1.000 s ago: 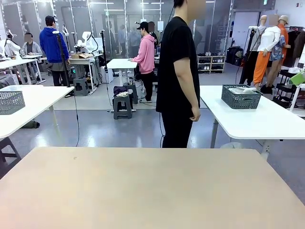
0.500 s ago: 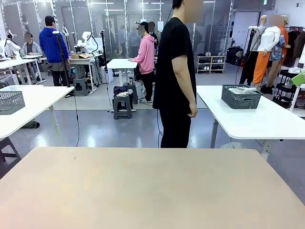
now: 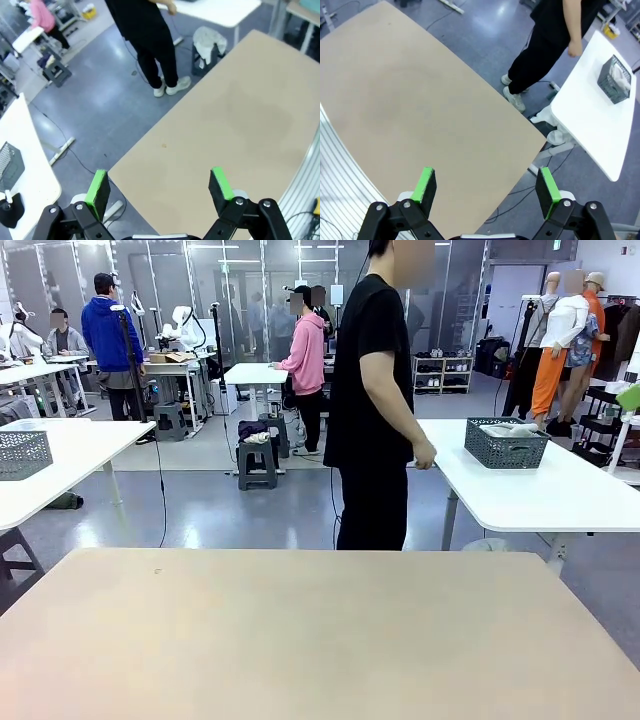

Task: Fold the towels and place them in the basket.
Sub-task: When a person lays out a Towel with hook on the table, fold it in half twice.

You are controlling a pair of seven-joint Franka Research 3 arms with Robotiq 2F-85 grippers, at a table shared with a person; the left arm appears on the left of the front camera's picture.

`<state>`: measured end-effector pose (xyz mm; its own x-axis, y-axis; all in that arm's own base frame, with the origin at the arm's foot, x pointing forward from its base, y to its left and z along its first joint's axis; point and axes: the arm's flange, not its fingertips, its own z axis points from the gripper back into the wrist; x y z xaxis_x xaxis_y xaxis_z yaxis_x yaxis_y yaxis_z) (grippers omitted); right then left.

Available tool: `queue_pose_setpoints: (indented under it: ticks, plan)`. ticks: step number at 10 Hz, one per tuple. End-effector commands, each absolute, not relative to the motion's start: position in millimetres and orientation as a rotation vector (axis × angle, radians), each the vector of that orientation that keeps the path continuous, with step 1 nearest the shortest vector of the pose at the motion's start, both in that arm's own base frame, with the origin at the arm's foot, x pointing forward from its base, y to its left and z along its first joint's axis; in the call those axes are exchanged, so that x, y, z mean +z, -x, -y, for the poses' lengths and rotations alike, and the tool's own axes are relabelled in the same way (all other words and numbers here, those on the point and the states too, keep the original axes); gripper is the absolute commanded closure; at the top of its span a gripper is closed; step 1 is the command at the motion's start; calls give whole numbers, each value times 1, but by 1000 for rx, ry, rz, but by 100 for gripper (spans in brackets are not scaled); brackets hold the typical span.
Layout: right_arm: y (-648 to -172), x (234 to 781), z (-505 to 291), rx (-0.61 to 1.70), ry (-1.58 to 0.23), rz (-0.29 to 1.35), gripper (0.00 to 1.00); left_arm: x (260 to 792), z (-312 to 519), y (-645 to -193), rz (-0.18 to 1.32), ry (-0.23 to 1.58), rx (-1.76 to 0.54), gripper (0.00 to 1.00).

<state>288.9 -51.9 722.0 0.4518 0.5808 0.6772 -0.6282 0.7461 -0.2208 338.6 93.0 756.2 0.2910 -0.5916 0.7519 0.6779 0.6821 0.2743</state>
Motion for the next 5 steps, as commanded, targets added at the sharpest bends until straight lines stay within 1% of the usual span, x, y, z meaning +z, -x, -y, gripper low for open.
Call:
queue_pose_setpoints:
  ticks: [1, 5]
  plan:
    - [-287, 744, 56, 830, -89, 814, 0, 762, -100, -338, 935, 103, -914, 0]
    - [-295, 754, 69, 901, -145, 788, 0, 760, -123, -336, 961, 153, -921, 0]
